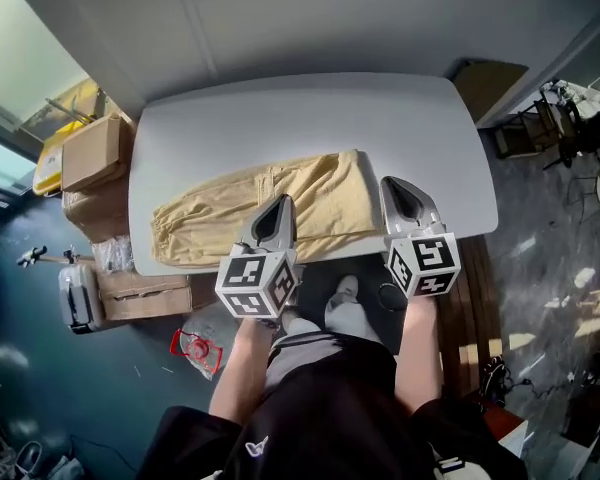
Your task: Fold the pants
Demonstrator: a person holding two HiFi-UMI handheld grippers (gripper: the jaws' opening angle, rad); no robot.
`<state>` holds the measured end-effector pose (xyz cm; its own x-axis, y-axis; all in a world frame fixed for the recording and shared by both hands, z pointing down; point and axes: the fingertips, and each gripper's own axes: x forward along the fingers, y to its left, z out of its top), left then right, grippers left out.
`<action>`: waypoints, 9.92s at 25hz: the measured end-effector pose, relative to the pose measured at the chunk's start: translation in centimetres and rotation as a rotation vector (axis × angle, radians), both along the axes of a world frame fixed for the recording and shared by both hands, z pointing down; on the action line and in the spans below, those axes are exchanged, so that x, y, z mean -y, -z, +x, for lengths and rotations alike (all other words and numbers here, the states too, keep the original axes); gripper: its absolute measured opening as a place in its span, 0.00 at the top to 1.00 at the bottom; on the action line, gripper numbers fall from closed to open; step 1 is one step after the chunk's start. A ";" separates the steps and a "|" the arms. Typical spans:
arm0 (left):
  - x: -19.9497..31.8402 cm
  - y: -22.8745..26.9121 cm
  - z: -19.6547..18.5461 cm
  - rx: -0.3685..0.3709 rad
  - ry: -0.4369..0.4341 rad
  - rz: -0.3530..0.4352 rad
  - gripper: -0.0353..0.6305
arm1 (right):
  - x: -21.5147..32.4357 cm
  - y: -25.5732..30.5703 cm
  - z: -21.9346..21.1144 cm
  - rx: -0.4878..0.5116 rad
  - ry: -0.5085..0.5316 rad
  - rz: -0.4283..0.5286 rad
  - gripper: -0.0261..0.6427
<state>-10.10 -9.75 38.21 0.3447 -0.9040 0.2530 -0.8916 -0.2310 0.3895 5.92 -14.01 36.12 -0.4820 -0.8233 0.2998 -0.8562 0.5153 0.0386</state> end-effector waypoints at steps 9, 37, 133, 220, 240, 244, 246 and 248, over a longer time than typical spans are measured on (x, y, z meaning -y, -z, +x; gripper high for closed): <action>2.5 1.8 4.3 0.042 -0.063 0.034 0.94 | 1.3 1.8 6.4 0.076 -0.122 0.020 0.95; 4.1 -6.8 9.8 0.034 -0.089 -0.174 0.94 | 2.3 -12.0 7.1 0.084 -0.022 -0.343 0.76; 0.9 -4.9 8.8 0.032 -0.035 -0.101 0.94 | 0.8 -5.1 13.9 0.046 -0.102 -0.296 0.88; 2.7 15.7 -2.8 0.093 0.077 0.398 0.94 | 0.1 16.0 -7.5 0.276 0.256 0.266 0.95; 3.9 14.7 0.8 0.099 0.038 0.366 0.94 | 1.6 14.6 -4.9 0.251 0.226 0.243 0.95; 3.9 14.7 1.3 0.104 0.033 0.366 0.94 | 1.7 14.5 -4.4 0.252 0.219 0.243 0.95; 3.9 14.6 1.4 0.106 0.032 0.364 0.94 | 1.7 14.4 -4.3 0.256 0.217 0.239 0.95; 3.9 14.4 1.4 0.109 0.034 0.360 0.94 | 1.6 14.4 -4.2 0.270 0.218 0.234 0.95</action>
<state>-8.67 -13.64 23.86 0.3019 -0.9521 -0.0493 -0.9327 -0.3057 0.1911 1.70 -15.64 21.71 -0.6885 -0.7239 -0.0444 -0.7231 0.6899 -0.0345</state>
